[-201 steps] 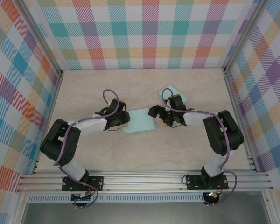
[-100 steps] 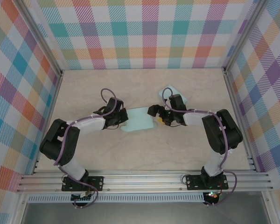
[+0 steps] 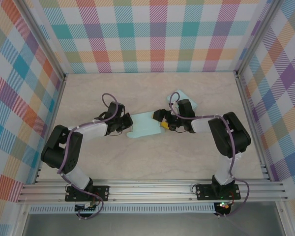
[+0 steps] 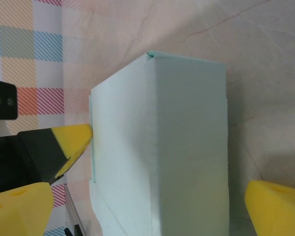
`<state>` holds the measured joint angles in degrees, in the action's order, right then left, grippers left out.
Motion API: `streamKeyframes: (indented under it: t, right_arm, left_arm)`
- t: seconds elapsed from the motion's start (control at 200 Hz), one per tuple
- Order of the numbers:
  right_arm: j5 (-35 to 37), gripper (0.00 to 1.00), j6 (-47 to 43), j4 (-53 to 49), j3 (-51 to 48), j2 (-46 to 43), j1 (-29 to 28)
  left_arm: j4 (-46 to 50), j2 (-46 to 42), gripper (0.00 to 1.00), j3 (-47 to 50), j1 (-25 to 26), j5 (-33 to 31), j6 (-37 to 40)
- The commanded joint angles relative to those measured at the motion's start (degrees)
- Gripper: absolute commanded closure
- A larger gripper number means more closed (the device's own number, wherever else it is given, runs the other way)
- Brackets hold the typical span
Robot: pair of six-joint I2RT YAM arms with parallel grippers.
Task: Fold the paper box
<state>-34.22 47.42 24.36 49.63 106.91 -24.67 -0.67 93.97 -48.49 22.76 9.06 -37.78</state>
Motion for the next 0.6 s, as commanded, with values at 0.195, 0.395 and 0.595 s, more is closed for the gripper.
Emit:
streamKeyframes:
  t: [0.195,0.395,0.595]
  right_arm:
    - [-4.42,0.03,1.63,1.93,0.28,4.55,-2.21]
    - [-6.25,0.14,2.01,3.71,1.18,4.73,-2.94]
    - [-7.04,0.31,3.12,6.14,0.48,4.28,-2.92]
  left_arm:
    - [1.82,1.55,1.00,2.30,-2.81,4.38,-0.41]
    - [1.42,1.96,1.00,2.22,-2.80,5.09,-0.61]
    - [1.54,0.98,1.00,2.11,-2.81,5.35,-0.56]
